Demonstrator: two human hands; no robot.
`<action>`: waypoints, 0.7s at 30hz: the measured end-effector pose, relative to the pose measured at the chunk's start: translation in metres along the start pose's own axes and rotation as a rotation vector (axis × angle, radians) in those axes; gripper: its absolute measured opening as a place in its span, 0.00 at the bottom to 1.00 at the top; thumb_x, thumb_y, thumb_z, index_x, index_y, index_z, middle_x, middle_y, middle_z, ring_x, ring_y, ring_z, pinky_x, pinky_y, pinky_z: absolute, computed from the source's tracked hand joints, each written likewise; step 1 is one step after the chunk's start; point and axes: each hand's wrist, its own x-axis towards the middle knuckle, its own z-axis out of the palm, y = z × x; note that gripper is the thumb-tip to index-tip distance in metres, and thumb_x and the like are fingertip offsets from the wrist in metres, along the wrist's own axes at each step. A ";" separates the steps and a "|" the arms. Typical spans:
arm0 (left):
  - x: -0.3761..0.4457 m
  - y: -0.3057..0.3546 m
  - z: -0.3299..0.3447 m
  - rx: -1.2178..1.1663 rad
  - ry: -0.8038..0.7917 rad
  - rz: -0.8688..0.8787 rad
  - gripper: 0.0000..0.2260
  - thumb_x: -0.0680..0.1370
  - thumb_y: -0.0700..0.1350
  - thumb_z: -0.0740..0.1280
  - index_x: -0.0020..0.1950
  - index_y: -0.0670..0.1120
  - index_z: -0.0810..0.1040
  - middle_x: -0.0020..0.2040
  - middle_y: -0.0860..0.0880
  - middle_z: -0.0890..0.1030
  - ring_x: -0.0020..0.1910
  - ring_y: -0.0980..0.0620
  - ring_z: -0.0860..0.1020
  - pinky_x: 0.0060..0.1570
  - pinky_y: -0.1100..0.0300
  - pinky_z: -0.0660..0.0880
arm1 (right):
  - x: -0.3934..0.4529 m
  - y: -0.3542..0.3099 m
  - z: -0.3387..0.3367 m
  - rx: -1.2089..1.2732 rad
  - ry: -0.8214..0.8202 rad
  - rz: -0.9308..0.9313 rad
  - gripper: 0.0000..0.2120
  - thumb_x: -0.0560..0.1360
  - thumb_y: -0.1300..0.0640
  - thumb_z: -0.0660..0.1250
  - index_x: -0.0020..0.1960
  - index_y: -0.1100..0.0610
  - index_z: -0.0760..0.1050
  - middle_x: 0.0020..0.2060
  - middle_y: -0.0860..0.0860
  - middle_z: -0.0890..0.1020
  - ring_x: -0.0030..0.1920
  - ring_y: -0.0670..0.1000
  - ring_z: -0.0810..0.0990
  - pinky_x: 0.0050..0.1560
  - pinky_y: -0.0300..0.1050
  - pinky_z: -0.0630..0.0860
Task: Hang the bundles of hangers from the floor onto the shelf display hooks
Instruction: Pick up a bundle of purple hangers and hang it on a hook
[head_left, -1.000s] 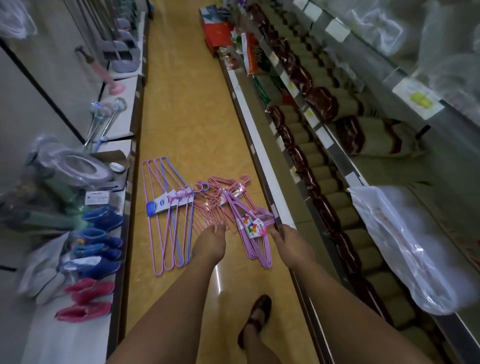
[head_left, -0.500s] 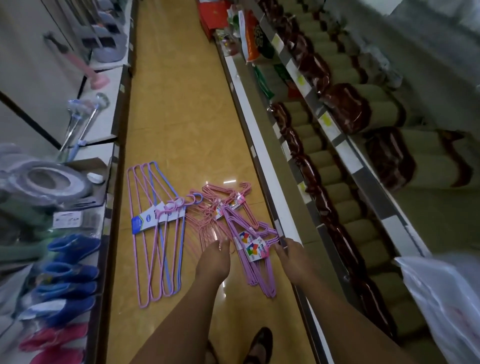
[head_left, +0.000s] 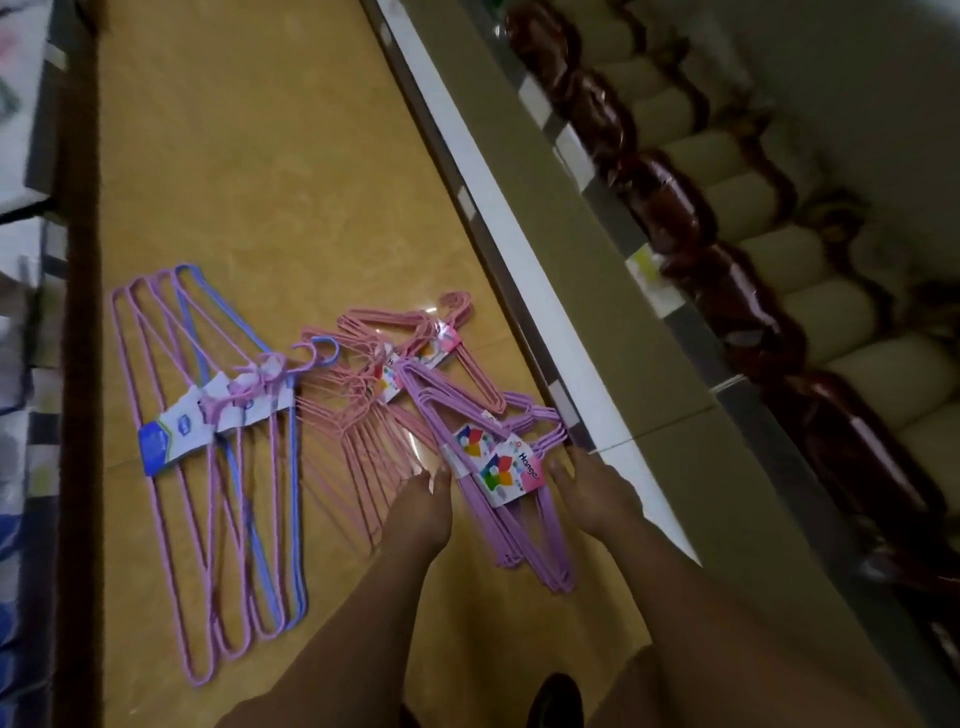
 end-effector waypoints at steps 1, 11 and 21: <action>0.015 -0.009 0.012 0.002 -0.001 0.000 0.27 0.82 0.59 0.47 0.73 0.43 0.67 0.71 0.43 0.70 0.70 0.45 0.68 0.68 0.50 0.65 | 0.017 0.006 0.015 0.024 0.001 0.006 0.23 0.80 0.40 0.49 0.65 0.53 0.69 0.60 0.53 0.77 0.60 0.54 0.76 0.51 0.44 0.67; 0.108 -0.061 0.094 0.022 -0.045 -0.001 0.23 0.83 0.53 0.50 0.75 0.42 0.60 0.74 0.43 0.65 0.72 0.45 0.64 0.68 0.54 0.63 | 0.159 0.078 0.143 0.218 -0.082 0.082 0.29 0.72 0.34 0.59 0.65 0.52 0.70 0.59 0.52 0.79 0.54 0.54 0.80 0.56 0.51 0.77; 0.151 -0.063 0.130 -0.170 -0.088 0.041 0.18 0.83 0.46 0.54 0.73 0.45 0.62 0.67 0.44 0.73 0.63 0.44 0.74 0.61 0.49 0.74 | 0.195 0.079 0.171 0.388 -0.078 0.217 0.18 0.79 0.50 0.61 0.66 0.58 0.69 0.58 0.55 0.79 0.52 0.54 0.78 0.52 0.45 0.74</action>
